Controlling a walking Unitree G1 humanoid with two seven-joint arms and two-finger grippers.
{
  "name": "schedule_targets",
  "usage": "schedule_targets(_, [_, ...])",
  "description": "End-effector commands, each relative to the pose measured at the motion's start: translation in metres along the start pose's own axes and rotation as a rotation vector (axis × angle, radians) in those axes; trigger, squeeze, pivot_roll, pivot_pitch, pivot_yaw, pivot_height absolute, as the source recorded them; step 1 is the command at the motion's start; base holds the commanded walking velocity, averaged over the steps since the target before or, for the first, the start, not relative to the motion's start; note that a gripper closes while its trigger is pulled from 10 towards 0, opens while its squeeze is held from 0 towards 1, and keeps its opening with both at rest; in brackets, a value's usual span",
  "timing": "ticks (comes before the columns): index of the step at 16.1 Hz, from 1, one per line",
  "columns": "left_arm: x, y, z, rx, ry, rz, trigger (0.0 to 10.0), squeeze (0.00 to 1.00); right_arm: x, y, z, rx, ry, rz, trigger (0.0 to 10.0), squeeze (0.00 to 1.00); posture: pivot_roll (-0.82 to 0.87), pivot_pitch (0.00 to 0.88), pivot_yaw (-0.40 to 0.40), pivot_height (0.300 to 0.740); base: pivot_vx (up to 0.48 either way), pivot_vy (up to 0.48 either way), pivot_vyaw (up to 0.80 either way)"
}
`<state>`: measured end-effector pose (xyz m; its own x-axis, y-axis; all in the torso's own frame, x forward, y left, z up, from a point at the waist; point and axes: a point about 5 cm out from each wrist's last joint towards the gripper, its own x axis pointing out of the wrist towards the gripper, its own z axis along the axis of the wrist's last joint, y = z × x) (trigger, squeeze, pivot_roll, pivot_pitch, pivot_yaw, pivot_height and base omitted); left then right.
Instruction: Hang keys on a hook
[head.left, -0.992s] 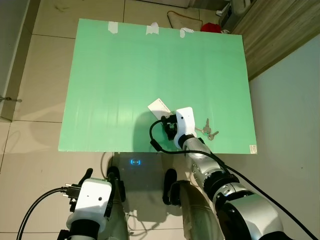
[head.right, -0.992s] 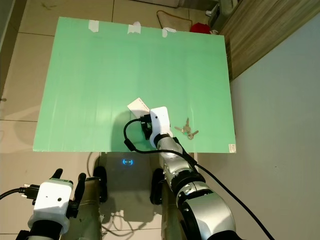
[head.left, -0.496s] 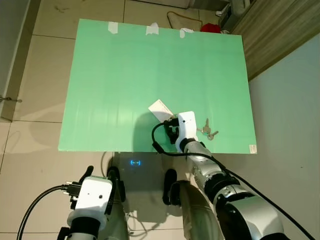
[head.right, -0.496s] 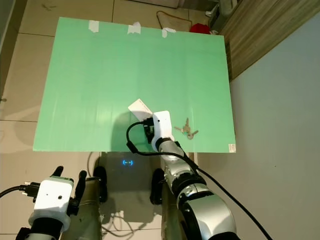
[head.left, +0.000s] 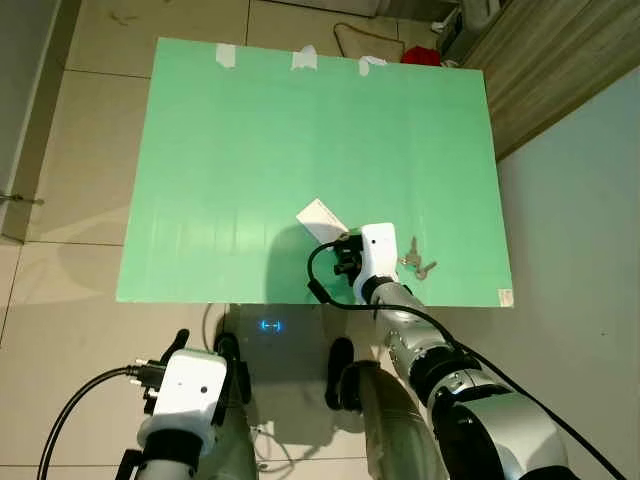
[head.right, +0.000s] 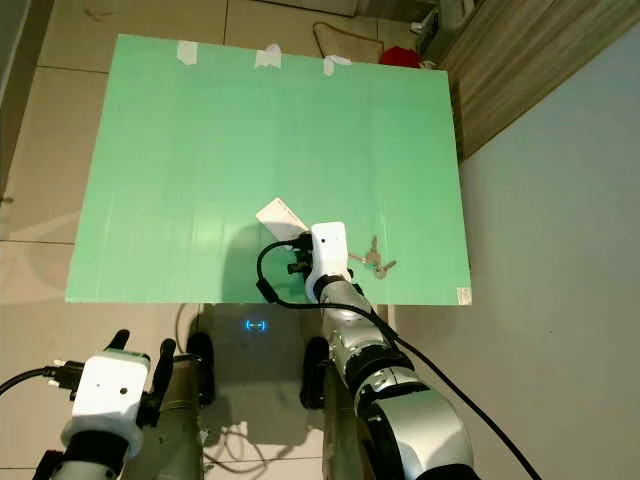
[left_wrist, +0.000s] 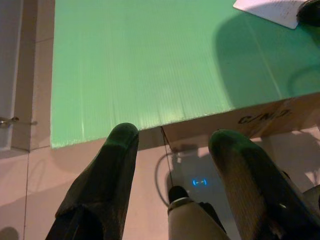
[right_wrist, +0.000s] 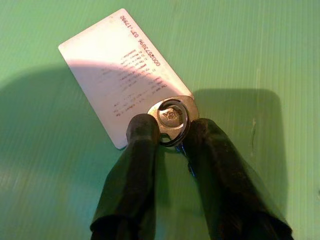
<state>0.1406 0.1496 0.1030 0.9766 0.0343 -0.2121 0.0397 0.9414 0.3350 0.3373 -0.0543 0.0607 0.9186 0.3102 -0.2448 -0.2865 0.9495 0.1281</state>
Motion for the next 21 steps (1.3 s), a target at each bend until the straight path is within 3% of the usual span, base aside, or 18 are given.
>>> schedule_targets(1, [-0.001,-0.003,-0.011,-0.005,0.048,-0.018,10.0,0.00,-0.004,0.006,-0.016,0.043,0.067,0.006,0.0,0.00,0.35,0.489,-0.154,0.740,0.000,0.000,0.00])
schedule_targets(4, [0.013,0.000,-0.006,0.011,0.011,-0.024,10.0,0.00,-0.002,0.010,-0.010,0.046,0.048,0.024,0.0,0.00,0.34,0.437,-0.142,0.740,0.000,0.000,0.00])
schedule_targets(5, [0.024,-0.001,-0.005,0.015,-0.003,-0.037,10.0,0.00,-0.002,0.007,-0.008,0.037,0.036,0.023,0.0,0.00,0.31,0.407,-0.140,0.740,0.000,0.000,0.00])
schedule_targets(12, [0.059,-0.013,0.000,0.012,-0.061,-0.095,10.0,0.00,0.000,-0.007,0.008,0.021,-0.046,0.027,0.0,0.00,0.23,0.320,-0.136,0.740,0.000,0.000,0.00])
schedule_targets(17, [0.095,-0.024,0.012,0.016,-0.132,-0.143,10.0,0.00,0.005,-0.019,0.052,-0.013,-0.219,0.022,0.0,0.00,0.15,0.214,-0.123,0.740,0.000,0.000,0.00])
schedule_targets(19, [0.116,-0.030,0.007,-0.017,-0.067,-0.173,10.0,0.00,0.002,-0.037,0.084,-0.057,-0.337,0.001,0.0,0.00,0.11,0.147,-0.101,0.740,0.000,0.000,0.00])
schedule_targets(21, [0.127,-0.019,0.007,-0.074,-0.042,-0.141,10.0,0.00,-0.009,-0.057,0.098,-0.130,-0.398,-0.013,0.0,0.00,0.08,0.114,-0.089,0.740,0.000,0.000,0.00])
